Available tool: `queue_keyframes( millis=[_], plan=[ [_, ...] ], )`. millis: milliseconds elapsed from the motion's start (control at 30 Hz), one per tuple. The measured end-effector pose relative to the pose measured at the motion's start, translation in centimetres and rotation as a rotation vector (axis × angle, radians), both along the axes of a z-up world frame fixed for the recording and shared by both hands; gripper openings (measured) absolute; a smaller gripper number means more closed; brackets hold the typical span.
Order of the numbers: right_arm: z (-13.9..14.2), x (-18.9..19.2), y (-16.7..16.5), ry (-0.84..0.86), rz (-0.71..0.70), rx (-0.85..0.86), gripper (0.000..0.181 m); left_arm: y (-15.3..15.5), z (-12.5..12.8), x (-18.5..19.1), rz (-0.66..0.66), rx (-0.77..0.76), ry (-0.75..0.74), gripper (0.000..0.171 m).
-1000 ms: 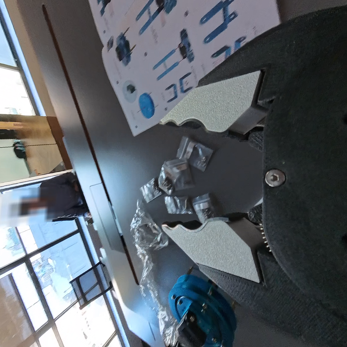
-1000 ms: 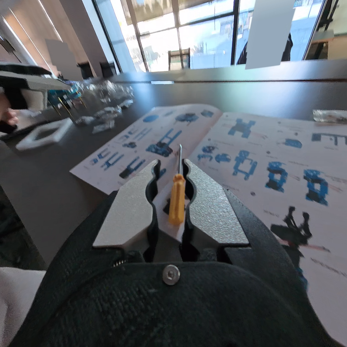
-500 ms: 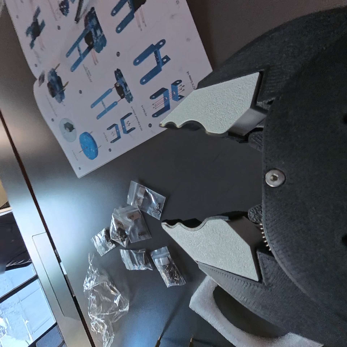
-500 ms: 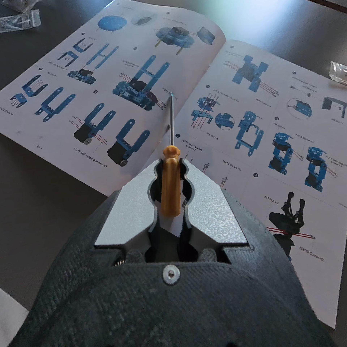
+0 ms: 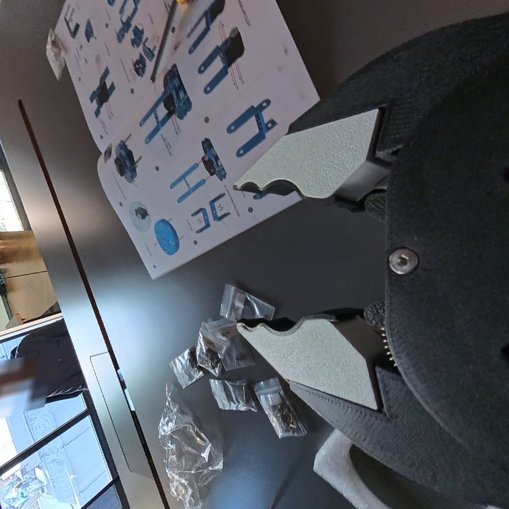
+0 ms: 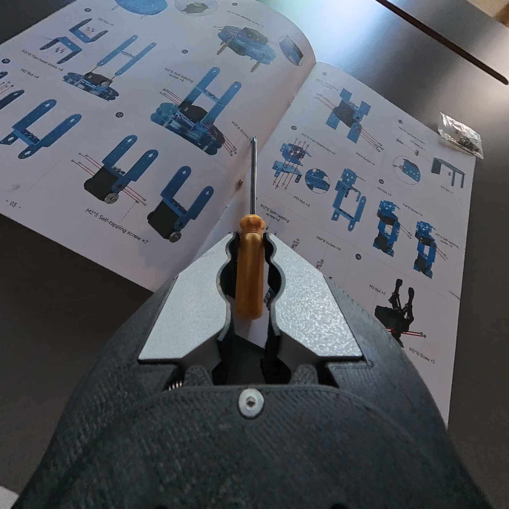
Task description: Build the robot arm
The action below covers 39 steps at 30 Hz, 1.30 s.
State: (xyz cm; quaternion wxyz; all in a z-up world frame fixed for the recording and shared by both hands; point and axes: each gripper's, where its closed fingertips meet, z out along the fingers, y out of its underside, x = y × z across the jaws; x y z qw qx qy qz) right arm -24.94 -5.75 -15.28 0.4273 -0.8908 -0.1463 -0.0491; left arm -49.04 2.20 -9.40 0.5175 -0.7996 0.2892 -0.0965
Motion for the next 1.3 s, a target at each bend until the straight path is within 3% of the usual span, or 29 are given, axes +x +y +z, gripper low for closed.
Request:
queue_keyframes(
  millis=[233, 333, 467, 567, 700, 800, 967, 1300],
  plan=[
    [0.1, -0.2, 0.0, -0.033, 0.113, -0.029, 0.016, -2.3, -0.3, 3.5, 0.015, -0.018, -0.054, 0.089],
    [1.6, -0.2, 0.2, -0.067, 0.234, 0.028, 0.015, -3.7, -1.1, 5.2, 0.009, -0.021, -0.079, 0.086],
    [5.6, 2.9, 0.5, -0.131, 0.476, 0.11, 0.015, -5.4, -2.8, 6.0, 0.023, -0.032, -0.016, 0.087],
    [7.6, 5.3, 0.6, -0.103, 0.756, 0.125, 0.014, -6.0, -2.0, 5.8, 0.052, 0.061, 0.027, 0.086],
    [7.3, 7.5, 0.9, -0.059, 1.07, 0.113, 0.014, -6.6, -2.3, 6.9, 0.036, 0.033, 0.018, 0.085],
    [5.6, 7.6, 2.1, -0.102, 1.204, 0.128, 0.014, -6.8, -3.4, 7.9, 0.009, -0.078, -0.014, 0.089],
    [3.1, 6.4, 3.7, -0.22, 1.338, 0.121, 0.014, -6.4, -4.1, 7.4, 0.059, -0.109, 0.015, 0.088],
    [1.9, 6.0, 4.4, -0.242, 1.382, 0.115, 0.014, -6.5, -3.9, 7.5, 0.092, -0.117, -0.024, 0.085]
  ],
)
